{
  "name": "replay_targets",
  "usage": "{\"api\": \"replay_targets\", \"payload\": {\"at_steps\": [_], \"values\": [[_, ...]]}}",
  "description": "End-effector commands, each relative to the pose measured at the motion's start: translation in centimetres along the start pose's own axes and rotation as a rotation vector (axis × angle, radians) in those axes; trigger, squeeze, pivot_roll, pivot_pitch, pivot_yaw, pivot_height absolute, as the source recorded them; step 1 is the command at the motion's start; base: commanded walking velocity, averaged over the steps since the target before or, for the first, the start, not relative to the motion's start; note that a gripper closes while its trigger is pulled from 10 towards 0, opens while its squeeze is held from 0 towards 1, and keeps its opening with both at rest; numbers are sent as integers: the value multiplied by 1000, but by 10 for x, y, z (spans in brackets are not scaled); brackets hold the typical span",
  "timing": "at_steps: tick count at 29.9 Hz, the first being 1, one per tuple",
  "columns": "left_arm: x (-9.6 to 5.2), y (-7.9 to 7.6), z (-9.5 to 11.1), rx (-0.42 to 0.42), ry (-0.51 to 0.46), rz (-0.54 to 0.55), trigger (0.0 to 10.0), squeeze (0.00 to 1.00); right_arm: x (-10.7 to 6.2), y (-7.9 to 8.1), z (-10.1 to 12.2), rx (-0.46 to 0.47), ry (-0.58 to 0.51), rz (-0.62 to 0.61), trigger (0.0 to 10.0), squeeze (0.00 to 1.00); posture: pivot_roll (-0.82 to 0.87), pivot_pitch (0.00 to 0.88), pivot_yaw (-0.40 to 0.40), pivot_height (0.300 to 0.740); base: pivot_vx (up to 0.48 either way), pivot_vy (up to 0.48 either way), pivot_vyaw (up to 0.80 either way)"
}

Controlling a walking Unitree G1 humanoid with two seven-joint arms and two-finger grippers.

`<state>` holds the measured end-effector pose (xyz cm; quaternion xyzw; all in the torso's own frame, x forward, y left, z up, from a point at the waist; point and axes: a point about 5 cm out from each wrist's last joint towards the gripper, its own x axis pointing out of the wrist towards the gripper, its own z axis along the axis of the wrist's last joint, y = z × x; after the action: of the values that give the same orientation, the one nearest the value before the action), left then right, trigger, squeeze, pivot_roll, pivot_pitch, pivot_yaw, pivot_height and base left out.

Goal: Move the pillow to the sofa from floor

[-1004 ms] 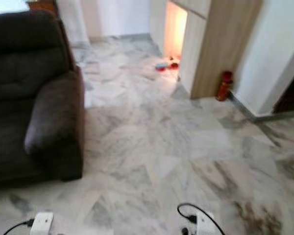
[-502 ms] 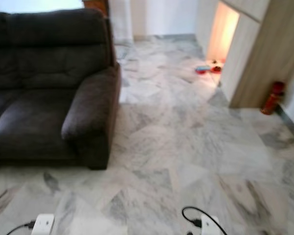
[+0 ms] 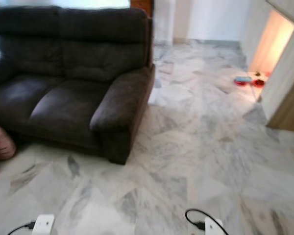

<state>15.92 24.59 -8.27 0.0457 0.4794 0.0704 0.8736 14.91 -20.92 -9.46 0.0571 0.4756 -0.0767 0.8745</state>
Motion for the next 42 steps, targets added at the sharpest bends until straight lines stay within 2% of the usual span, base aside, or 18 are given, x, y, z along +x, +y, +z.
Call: {"api": "replay_targets", "payload": {"at_steps": [1,6,20,25,31,33,42], "values": [[0,1,2,-9,3,4,10000,0,-1,-3,-2,31,4,-10,10000,0,-59,0,-25,740,0,0,0],[0,1,2,-15,1,6,10000,0,-1,-5,0,60,-7,-15,10000,0,-58,0,-26,740,0,0,0],[0,1,0,-29,10,5,10000,0,-1,-6,-1,60,-8,-15,10000,0,-59,0,-26,740,0,0,0],[0,1,0,-25,12,4,10000,0,-1,-6,-1,63,-8,-17,10000,0,-58,0,-26,740,0,261,0],[0,0,3,13,-9,-20,10000,0,-1,-5,-1,71,-9,-3,10000,0,-59,0,-27,740,0,260,0],[0,-1,6,72,-33,-39,10000,0,-1,-3,-1,65,-6,16,10000,0,-59,0,-27,740,0,247,0],[0,-3,14,158,-95,-53,10000,0,-1,-3,-1,52,-3,31,10000,0,-47,0,-35,740,0,246,0]]}}
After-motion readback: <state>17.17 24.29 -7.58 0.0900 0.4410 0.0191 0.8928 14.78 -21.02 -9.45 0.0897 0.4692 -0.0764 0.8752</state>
